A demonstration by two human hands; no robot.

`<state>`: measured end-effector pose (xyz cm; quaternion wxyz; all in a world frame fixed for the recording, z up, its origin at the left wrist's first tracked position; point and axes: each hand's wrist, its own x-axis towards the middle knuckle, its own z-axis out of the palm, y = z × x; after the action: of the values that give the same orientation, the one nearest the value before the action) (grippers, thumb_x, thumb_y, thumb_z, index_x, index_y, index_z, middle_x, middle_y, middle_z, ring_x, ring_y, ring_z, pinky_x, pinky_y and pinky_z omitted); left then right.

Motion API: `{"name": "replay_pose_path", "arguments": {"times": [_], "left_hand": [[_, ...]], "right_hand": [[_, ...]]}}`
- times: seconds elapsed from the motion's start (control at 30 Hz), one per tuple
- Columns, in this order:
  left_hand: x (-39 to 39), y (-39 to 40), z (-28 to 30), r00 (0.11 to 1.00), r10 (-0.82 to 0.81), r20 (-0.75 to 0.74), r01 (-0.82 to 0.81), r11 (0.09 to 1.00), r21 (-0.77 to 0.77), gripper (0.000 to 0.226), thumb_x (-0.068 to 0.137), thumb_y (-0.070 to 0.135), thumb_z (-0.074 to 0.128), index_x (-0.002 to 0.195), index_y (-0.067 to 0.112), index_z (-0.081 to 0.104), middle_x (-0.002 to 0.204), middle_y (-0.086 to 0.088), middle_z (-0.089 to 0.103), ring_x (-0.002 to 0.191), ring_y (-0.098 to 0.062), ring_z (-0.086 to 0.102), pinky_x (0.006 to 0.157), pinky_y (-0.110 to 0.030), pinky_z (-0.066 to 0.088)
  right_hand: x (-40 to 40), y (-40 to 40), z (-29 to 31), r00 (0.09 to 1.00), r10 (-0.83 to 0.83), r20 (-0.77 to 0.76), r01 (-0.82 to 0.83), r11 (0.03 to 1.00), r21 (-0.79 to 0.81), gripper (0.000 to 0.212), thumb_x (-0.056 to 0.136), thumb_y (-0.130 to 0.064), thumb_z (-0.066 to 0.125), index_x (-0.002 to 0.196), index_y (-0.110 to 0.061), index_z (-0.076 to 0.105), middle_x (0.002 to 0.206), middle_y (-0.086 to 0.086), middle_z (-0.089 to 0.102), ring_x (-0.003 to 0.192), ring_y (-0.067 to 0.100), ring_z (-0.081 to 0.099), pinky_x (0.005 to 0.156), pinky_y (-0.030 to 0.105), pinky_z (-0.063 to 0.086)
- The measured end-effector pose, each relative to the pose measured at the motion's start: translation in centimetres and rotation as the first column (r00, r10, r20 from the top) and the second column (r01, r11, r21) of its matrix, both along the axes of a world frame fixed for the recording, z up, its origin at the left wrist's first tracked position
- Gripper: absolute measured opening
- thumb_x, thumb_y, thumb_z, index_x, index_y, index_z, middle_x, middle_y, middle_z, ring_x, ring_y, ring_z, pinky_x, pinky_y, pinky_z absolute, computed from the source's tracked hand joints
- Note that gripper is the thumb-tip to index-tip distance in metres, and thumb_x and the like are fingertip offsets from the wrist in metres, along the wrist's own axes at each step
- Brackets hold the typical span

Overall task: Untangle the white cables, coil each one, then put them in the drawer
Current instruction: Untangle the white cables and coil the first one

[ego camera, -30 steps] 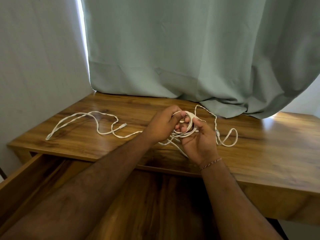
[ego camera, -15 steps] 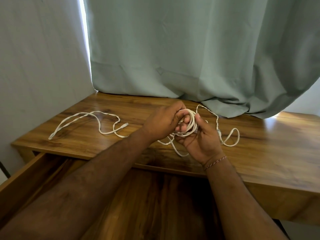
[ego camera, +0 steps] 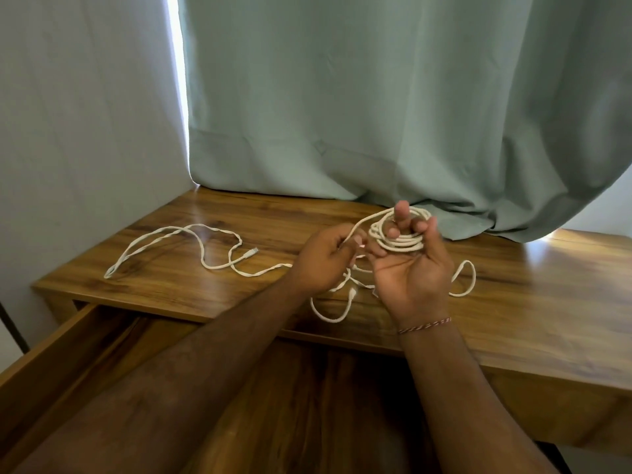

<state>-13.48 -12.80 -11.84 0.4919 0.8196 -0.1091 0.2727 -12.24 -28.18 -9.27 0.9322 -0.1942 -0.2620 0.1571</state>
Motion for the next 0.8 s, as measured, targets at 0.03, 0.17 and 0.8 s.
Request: {"name": "replay_pose_path", "arguments": {"times": [0.03, 0.17, 0.8], "left_hand": [[-0.3, 0.2, -0.3, 0.999, 0.021, -0.047, -0.017, 0.997, 0.081, 0.023, 0.106, 0.024, 0.05, 0.103, 0.017, 0.072, 0.069, 0.006, 0.063, 0.063, -0.008, 0.058, 0.063, -0.031, 0.048], [-1.8, 0.2, 0.0, 0.992, 0.11, -0.055, -0.056, 0.802, 0.595, 0.023, 0.102, 0.026, 0.053, 0.121, 0.028, 0.065, 0.089, 0.013, 0.069, 0.079, -0.007, 0.062, 0.07, -0.03, 0.045], [-3.4, 2.4, 2.7, 0.739, -0.59, -0.325, 0.335, 0.741, -0.582, 0.069, 0.095, 0.064, 0.047, 0.096, 0.0, 0.071, 0.059, -0.013, 0.057, 0.039, -0.019, 0.051, 0.043, -0.023, 0.041]], "right_hand": [[0.2, -0.4, 0.1, 0.999, -0.051, -0.018, 0.052, 0.999, 0.006, 0.033, 0.107, -0.037, 0.041, 0.081, -0.022, 0.054, 0.117, 0.004, 0.076, 0.082, 0.014, 0.061, 0.071, 0.033, 0.041], [1.3, -1.1, -0.9, 0.959, -0.279, -0.05, 0.272, 0.955, -0.12, 0.031, 0.109, -0.036, 0.042, 0.085, -0.02, 0.054, 0.139, 0.006, 0.067, 0.12, 0.02, 0.067, 0.093, 0.033, 0.045], [1.0, 0.9, -3.8, 0.44, -0.279, 0.853, 0.898, 0.126, -0.422, 0.047, 0.101, -0.047, 0.047, 0.059, -0.026, 0.048, 0.052, -0.01, 0.047, 0.051, 0.008, 0.046, 0.051, 0.026, 0.033]]}}
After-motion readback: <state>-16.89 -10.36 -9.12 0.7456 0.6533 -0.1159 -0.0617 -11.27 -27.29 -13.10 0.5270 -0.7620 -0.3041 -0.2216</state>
